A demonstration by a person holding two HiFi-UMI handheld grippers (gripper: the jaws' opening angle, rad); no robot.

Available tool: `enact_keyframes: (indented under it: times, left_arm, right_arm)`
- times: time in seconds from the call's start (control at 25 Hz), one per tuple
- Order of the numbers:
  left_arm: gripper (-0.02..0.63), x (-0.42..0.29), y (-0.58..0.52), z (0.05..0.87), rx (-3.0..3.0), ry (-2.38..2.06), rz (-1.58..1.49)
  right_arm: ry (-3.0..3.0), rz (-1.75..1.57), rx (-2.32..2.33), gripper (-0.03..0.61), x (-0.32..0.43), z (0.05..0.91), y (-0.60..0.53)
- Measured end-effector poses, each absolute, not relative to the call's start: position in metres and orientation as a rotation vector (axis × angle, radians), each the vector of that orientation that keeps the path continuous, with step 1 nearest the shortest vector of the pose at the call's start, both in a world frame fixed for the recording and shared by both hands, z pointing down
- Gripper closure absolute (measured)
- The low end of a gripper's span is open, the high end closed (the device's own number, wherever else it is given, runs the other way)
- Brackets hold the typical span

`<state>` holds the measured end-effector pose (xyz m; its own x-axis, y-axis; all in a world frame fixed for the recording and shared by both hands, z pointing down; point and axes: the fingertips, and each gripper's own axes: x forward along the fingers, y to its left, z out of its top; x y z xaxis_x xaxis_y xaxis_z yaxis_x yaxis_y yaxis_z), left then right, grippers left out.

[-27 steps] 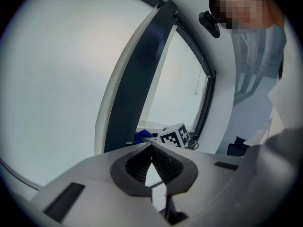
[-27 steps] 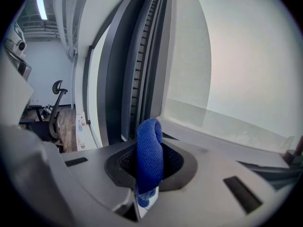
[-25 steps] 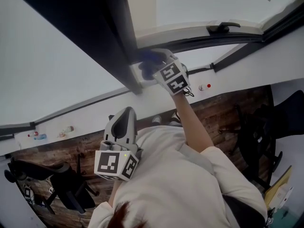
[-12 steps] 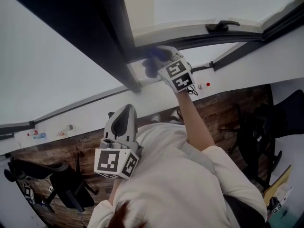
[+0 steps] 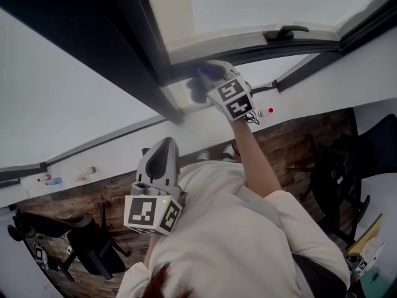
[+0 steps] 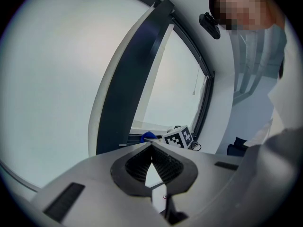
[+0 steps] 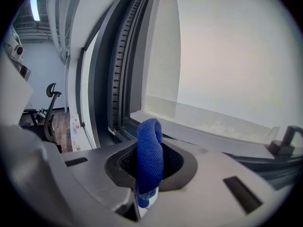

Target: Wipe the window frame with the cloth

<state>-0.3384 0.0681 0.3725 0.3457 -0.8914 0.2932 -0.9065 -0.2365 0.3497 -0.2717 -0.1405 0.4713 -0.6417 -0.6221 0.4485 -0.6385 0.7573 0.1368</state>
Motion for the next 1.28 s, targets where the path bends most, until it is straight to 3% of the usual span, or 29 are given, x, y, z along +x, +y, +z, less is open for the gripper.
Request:
enact_keyframes:
  times: [0.92, 1.28]
  left_arm:
    - [0.609, -0.302, 0.048, 0.375, 2.214, -1.467, 0.087]
    - [0.609, -0.250, 0.033, 0.379, 2.256, -1.345, 0.113]
  right_arm:
    - [-2.443, 0.070, 1.053, 0.533, -0.220, 0.471, -0.162]
    - [-2.428, 0.094, 1.089, 0.533, -0.183, 0.472, -0.172]
